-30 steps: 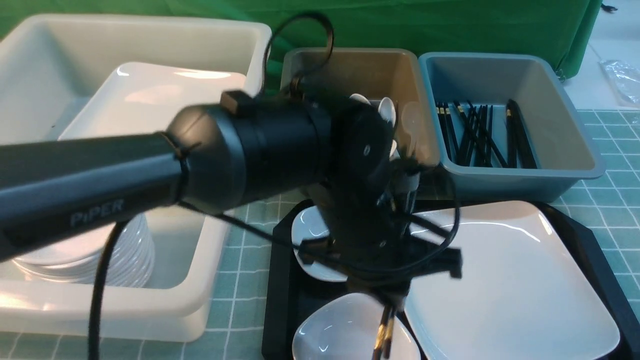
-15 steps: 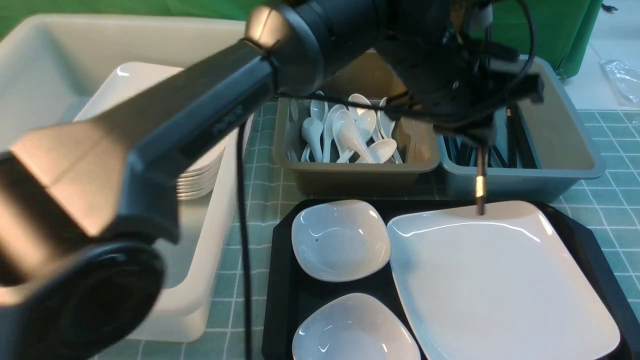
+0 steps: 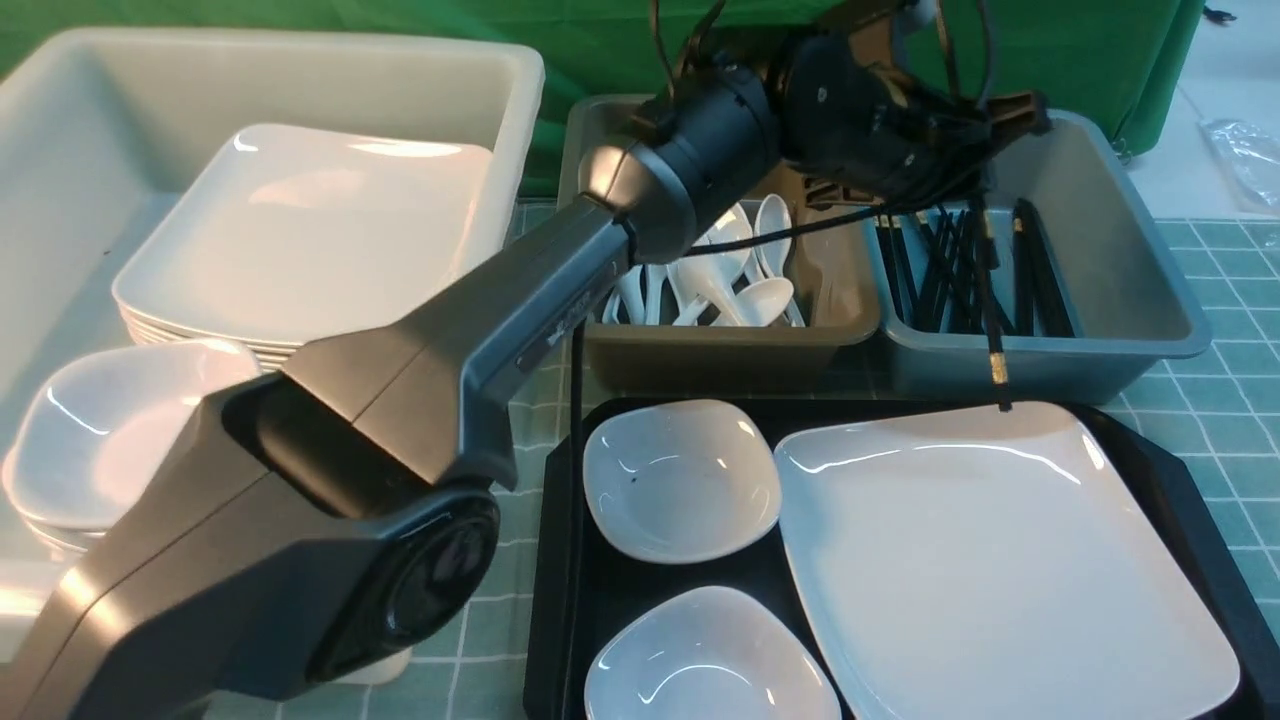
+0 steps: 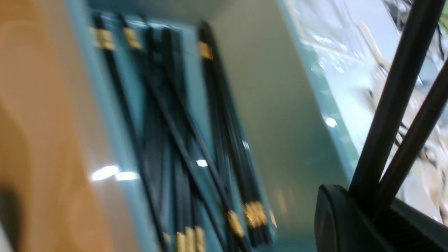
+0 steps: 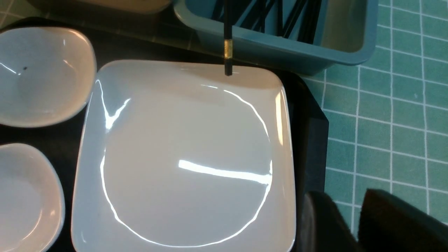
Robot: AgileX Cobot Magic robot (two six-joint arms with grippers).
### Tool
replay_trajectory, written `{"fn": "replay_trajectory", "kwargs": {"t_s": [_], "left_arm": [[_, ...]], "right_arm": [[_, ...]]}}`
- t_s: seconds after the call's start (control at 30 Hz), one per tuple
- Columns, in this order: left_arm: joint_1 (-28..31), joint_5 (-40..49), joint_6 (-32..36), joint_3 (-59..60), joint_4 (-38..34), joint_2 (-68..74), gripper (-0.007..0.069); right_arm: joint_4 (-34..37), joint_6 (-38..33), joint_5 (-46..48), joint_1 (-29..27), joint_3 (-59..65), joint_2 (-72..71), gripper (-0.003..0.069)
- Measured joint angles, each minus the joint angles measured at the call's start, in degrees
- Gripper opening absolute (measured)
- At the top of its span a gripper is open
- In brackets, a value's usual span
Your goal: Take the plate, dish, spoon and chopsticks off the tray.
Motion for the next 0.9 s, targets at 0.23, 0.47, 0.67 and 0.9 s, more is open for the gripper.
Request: {"fn": "replay_trajectory", "kwargs": {"t_s": [0.23, 0.47, 0.67, 0.9], "left_arm": [[2.59, -2.08, -2.1, -0.17, -5.22, 0.39, 0.0029], [3.56, -2.34, -2.1, -0.23, -9.42, 0.27, 0.0029], [3.86, -4.94, -2.33, -0.23, -11.32, 0.27, 0.0029], [4.44, -9.25, -4.17, -0.23, -12.8, 0.27, 0.0029]], "right_arm": [[0.01, 0.0, -0.05, 0.0, 0.0, 0.0, 0.0215], [0.06, 0.0, -0.72, 0.0, 0.0, 0.0, 0.0215], [0.02, 0.0, -0.96, 0.0, 0.0, 0.0, 0.0215], [0.02, 0.0, -0.96, 0.0, 0.0, 0.0, 0.0216]]}}
